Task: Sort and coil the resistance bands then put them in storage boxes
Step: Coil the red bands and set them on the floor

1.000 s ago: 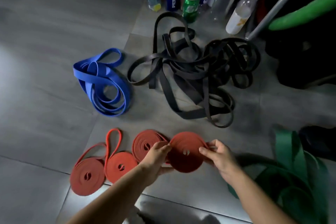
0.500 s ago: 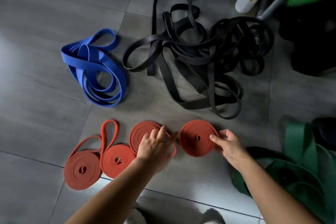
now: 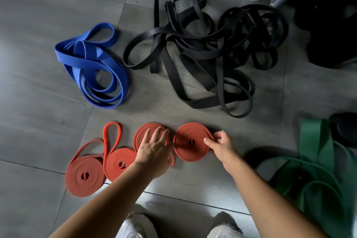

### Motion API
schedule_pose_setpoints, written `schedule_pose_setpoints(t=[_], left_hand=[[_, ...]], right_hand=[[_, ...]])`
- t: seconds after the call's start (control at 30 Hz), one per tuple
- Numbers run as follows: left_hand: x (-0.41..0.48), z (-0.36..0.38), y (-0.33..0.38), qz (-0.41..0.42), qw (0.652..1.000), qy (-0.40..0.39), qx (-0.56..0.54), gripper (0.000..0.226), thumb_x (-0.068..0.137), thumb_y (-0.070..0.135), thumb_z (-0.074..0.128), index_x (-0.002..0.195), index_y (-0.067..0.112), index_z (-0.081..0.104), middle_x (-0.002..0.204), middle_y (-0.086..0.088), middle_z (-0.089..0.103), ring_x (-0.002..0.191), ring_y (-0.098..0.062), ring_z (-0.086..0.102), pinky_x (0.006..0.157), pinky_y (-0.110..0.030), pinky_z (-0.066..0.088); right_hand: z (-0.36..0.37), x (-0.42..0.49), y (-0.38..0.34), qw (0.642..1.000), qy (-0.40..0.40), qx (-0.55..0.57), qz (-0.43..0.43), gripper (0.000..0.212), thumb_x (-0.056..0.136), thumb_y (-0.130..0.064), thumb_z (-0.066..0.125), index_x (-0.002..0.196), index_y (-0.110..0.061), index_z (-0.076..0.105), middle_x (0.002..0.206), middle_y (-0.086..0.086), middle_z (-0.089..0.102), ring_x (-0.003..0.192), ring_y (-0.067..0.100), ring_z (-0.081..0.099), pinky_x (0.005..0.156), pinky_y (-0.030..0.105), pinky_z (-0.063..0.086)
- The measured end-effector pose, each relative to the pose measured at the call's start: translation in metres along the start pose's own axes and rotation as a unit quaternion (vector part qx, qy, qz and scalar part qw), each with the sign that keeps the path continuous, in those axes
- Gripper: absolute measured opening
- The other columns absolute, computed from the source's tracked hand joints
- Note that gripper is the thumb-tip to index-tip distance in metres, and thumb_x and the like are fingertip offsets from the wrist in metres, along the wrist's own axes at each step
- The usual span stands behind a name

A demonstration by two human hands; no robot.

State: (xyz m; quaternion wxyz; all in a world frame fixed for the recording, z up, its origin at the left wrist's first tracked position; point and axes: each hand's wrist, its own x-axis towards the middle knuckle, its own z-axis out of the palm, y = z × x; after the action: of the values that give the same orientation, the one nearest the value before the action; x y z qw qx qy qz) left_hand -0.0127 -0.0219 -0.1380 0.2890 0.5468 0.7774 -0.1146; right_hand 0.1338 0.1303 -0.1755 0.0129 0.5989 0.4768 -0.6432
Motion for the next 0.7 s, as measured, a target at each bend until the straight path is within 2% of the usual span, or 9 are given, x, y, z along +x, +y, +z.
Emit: schedule_pose_setpoints(t=[0.07,0.13,0.2,0.3,0.43,0.57,0.63,0.7], left_hand=[[-0.003,0.002,0.001,-0.01,1.0,0.008,-0.018,0.049,0.091,0.038,0.04,0.138,0.025,0.042,0.158,-0.008,0.012,0.145,-0.025,0.007,0.116,-0.048,-0.001],[-0.006,0.004,0.002,-0.014,0.999,0.011,-0.027,0.052,0.092,0.039,0.037,0.141,0.022,0.038,0.159,-0.008,0.009,0.146,-0.025,0.006,0.116,-0.047,-0.001],[-0.009,0.007,0.004,-0.013,0.999,0.009,-0.029,0.054,0.094,0.039,0.036,0.144,0.02,0.033,0.159,-0.008,0.006,0.146,-0.024,0.004,0.117,-0.047,-0.001],[-0.01,0.008,0.007,-0.026,0.999,0.016,-0.043,0.058,0.094,0.038,0.037,0.146,0.015,0.027,0.159,-0.007,0.009,0.146,-0.024,0.006,0.117,-0.044,0.001],[-0.008,0.006,0.012,-0.033,0.998,0.031,-0.041,0.063,0.094,0.041,0.037,0.149,0.017,0.018,0.158,-0.006,0.015,0.145,-0.023,0.013,0.118,-0.043,0.008],[-0.01,0.011,0.01,-0.02,1.0,-0.01,0.005,0.062,0.098,0.037,0.032,0.151,0.022,0.003,0.159,-0.009,-0.005,0.146,-0.028,0.002,0.115,-0.05,0.004],[-0.012,0.015,0.009,-0.021,0.999,-0.027,0.013,0.066,0.098,0.033,0.035,0.151,0.024,-0.004,0.158,-0.009,-0.012,0.146,-0.027,-0.005,0.114,-0.052,0.003],[-0.011,0.013,0.009,-0.025,0.999,-0.031,0.01,0.067,0.097,0.035,0.037,0.151,0.025,-0.002,0.159,-0.008,-0.01,0.146,-0.027,-0.005,0.115,-0.051,0.004]], right_hand=[[0.001,-0.002,0.0,0.991,0.041,-0.119,-0.038,0.028,0.082,-0.01,0.07,0.094,-0.011,0.045,0.094,0.011,0.056,0.08,0.02,0.053,0.071,0.03,0.043],[0.004,-0.007,0.0,0.958,0.084,-0.26,-0.084,0.03,0.08,-0.02,0.072,0.095,-0.012,0.048,0.093,0.004,0.057,0.085,0.022,0.054,0.072,0.032,0.041],[0.007,-0.012,-0.001,0.939,0.106,-0.309,-0.105,0.028,0.081,-0.023,0.07,0.099,-0.012,0.052,0.102,0.005,0.058,0.098,0.025,0.054,0.077,0.033,0.042],[0.006,-0.012,-0.004,0.916,0.127,-0.365,-0.105,0.029,0.08,-0.028,0.07,0.101,-0.013,0.058,0.114,0.01,0.053,0.112,0.028,0.047,0.09,0.034,0.04],[0.002,-0.009,-0.008,0.932,0.094,-0.342,-0.075,0.036,0.077,-0.029,0.074,0.105,-0.011,0.057,0.109,0.009,0.061,0.104,0.027,0.056,0.081,0.032,0.044],[-0.001,-0.013,-0.004,0.939,0.102,-0.317,-0.085,0.039,0.076,-0.03,0.075,0.104,-0.013,0.054,0.1,0.003,0.061,0.097,0.025,0.059,0.075,0.03,0.043],[-0.003,-0.014,-0.002,0.935,0.098,-0.326,-0.097,0.033,0.077,-0.032,0.073,0.101,-0.014,0.057,0.105,0.004,0.059,0.098,0.024,0.058,0.077,0.031,0.045],[-0.006,-0.015,-0.001,0.936,0.1,-0.32,-0.106,0.032,0.079,-0.032,0.071,0.103,-0.016,0.058,0.109,0.005,0.057,0.099,0.024,0.057,0.079,0.031,0.045]])
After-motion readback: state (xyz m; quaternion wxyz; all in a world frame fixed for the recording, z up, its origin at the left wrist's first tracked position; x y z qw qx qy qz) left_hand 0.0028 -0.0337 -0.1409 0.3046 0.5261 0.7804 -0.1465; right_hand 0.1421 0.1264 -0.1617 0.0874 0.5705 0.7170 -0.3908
